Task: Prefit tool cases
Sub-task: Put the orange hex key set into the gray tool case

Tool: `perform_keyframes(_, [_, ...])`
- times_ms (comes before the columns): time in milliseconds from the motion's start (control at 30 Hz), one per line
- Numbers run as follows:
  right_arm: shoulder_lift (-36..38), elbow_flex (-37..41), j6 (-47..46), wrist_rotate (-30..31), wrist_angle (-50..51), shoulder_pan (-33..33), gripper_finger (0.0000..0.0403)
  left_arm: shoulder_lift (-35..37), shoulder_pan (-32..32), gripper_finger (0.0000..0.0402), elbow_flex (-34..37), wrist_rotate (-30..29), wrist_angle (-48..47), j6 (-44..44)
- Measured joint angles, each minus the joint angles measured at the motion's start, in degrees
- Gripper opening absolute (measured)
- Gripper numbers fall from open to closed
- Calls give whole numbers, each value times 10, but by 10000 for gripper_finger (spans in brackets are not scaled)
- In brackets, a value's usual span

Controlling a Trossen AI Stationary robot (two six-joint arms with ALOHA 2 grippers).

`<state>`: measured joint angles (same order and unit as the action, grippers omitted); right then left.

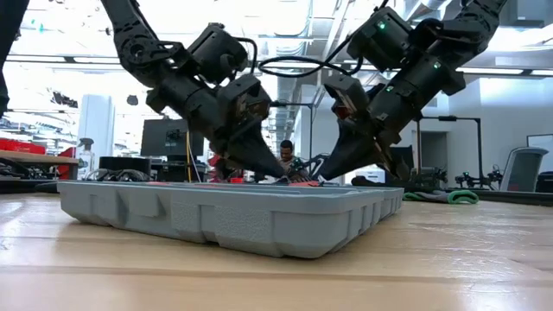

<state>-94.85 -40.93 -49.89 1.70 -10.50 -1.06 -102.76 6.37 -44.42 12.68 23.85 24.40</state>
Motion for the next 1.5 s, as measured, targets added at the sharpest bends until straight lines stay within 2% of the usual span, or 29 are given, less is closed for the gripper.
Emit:
perform_keyframes(300, [-1,0,9,-16,9,-4,1,-87,-2,0,-61,65,-3,23])
perform_keyframes(633, [-1,0,14,-24,27,-2,1,-98,1,0,-81,68,-9,15])
perform_keyframes(1167, [0,0,13,-20,4,0,1,-27,36,0,-81,44,-159,-84])
perform_keyframes(1500, [13,-5,2,2,-9,47,1,23,28,0,-81,39,-139,-132])
